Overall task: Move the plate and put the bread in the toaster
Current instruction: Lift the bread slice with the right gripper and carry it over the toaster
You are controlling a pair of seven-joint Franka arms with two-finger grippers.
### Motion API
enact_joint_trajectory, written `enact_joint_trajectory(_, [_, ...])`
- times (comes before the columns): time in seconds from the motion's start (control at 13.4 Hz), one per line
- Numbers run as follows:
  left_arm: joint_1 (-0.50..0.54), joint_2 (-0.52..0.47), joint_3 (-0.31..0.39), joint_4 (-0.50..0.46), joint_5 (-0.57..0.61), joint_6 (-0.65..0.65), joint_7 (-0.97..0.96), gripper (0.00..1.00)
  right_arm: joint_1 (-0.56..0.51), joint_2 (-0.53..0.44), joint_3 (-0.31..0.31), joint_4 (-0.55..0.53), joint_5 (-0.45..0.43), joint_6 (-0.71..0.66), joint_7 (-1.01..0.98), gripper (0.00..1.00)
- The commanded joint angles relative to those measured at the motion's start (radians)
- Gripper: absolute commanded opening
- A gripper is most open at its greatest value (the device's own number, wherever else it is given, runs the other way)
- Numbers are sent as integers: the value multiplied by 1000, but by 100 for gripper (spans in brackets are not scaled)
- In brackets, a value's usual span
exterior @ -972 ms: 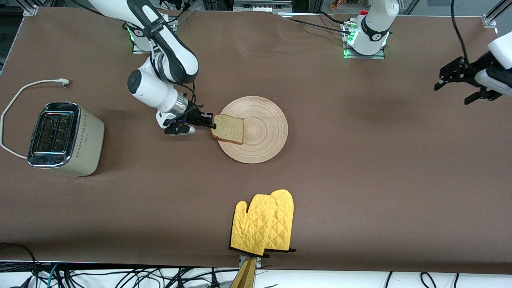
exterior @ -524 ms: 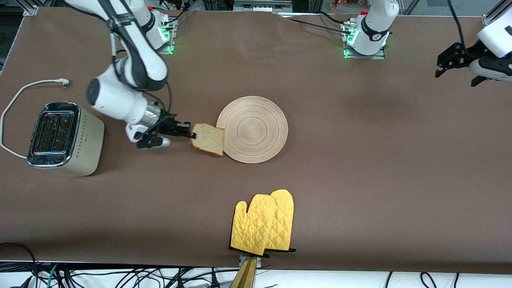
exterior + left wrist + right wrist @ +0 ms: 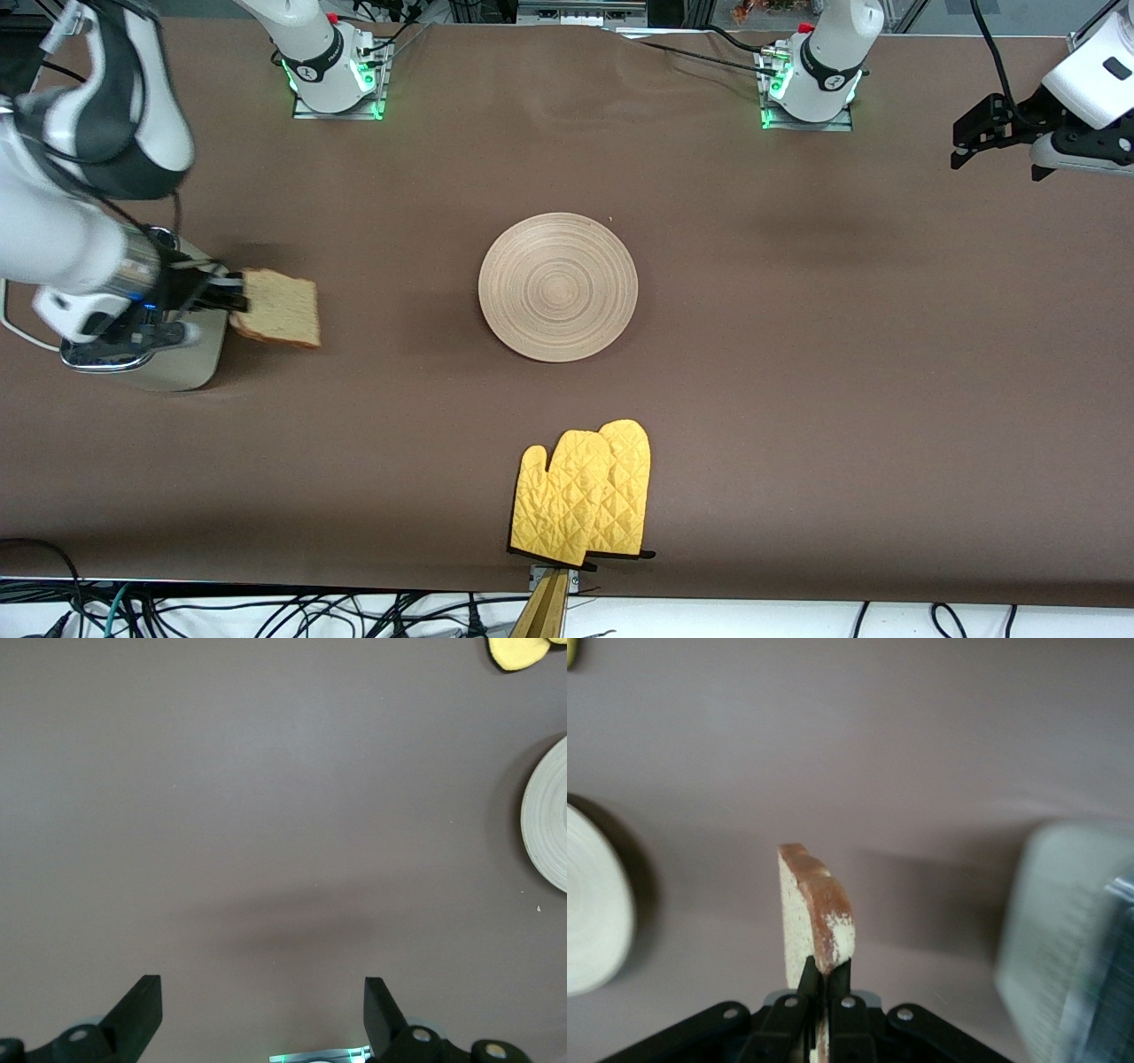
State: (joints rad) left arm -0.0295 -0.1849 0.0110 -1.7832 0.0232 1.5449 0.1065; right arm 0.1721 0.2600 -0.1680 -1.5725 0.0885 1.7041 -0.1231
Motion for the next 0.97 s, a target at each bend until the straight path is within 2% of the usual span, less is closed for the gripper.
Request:
enact_joint_trajectory(0.0, [72, 41, 0, 33, -37, -25, -7, 100, 6, -1, -111, 69, -94, -103, 2, 0])
enact_joint_trajectory(0.15, [99, 39, 0, 27, -57, -26, -7, 100, 6, 2, -198, 63, -151, -103, -7, 0])
enact_joint_trajectory(0.3, [97, 39, -9, 30, -57, -26, -8, 100, 6, 13, -246, 62, -170, -103, -10, 0])
enact_joint_trajectory(0.9, [88, 38, -45, 36, -54, -29, -62, 100, -51, 31, -255, 54, -260, -98, -32, 0])
